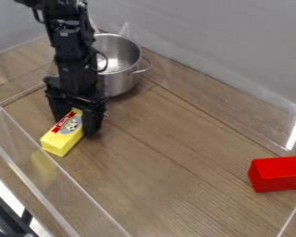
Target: Put butter into the silver pot
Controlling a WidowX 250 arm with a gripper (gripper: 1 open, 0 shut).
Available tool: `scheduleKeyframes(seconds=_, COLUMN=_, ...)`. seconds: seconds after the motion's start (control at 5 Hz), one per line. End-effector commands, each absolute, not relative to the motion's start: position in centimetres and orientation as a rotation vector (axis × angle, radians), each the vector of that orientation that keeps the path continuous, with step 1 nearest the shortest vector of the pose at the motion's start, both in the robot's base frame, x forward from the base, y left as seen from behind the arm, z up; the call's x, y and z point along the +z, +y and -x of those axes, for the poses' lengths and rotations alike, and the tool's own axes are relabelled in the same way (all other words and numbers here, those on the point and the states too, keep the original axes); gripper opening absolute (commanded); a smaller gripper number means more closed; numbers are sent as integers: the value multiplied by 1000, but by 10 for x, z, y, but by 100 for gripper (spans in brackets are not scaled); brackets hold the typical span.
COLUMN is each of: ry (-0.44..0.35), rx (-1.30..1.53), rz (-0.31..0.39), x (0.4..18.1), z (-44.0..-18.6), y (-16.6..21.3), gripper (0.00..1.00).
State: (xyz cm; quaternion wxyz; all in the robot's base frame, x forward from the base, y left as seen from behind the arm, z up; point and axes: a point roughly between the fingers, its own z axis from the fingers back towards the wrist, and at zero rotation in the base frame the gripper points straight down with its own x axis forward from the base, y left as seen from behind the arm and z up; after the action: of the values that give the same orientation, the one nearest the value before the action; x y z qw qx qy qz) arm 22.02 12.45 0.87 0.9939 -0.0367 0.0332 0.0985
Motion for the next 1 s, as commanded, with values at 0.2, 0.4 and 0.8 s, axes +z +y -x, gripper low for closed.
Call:
scheduleKeyframes(seconds=0.2, ry=66, rx=84, rz=68, x=8, z=-215, y=111, gripper=0)
scheduleKeyframes(seconds=0.4, ry=70, rx=76, rz=67, x=5, z=-208, y=107, gripper=0)
scheduleKeyframes(seconds=0.8, ry=74, rx=87, rz=67, x=7, z=-204, y=102, gripper=0)
